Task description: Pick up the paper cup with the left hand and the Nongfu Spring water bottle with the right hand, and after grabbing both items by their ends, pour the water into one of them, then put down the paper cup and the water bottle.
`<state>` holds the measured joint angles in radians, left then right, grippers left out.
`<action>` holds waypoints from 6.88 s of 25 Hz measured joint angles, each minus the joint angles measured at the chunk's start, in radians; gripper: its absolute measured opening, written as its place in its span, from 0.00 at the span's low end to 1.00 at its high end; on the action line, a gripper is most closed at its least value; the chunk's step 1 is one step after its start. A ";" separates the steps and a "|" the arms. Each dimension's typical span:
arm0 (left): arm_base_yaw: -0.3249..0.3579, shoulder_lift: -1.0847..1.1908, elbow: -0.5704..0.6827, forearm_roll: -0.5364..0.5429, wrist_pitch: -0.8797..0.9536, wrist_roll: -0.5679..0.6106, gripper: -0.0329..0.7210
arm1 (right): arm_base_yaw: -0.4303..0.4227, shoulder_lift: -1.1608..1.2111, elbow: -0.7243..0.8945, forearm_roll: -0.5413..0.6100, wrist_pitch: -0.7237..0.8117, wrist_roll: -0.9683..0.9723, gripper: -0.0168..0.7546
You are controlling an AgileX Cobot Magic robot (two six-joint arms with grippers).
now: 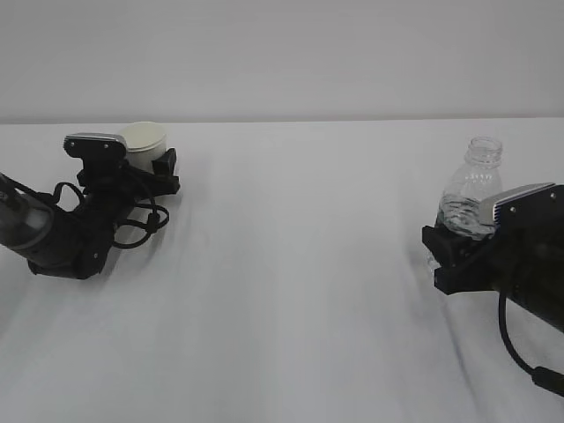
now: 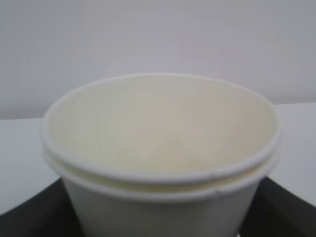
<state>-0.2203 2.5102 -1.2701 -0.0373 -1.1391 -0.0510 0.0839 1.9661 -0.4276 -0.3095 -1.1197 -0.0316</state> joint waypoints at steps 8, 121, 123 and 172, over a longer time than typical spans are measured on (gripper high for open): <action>0.000 0.000 0.000 0.000 -0.002 0.000 0.69 | 0.000 0.000 0.000 0.000 0.000 0.000 0.56; -0.423 -0.200 0.142 0.984 0.037 -0.356 0.61 | 0.000 -0.287 0.084 0.112 0.244 -0.584 0.56; -0.423 -0.200 0.142 0.984 0.037 -0.356 0.61 | 0.000 -0.287 0.084 0.136 0.244 -0.637 0.56; -0.472 -0.200 0.111 0.988 0.061 -0.371 0.61 | 0.000 -0.287 0.084 0.233 0.186 -1.229 0.56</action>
<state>-0.6920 2.3103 -1.1594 0.9512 -1.0779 -0.4223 0.0839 1.6790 -0.3438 -0.0770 -0.9334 -1.2609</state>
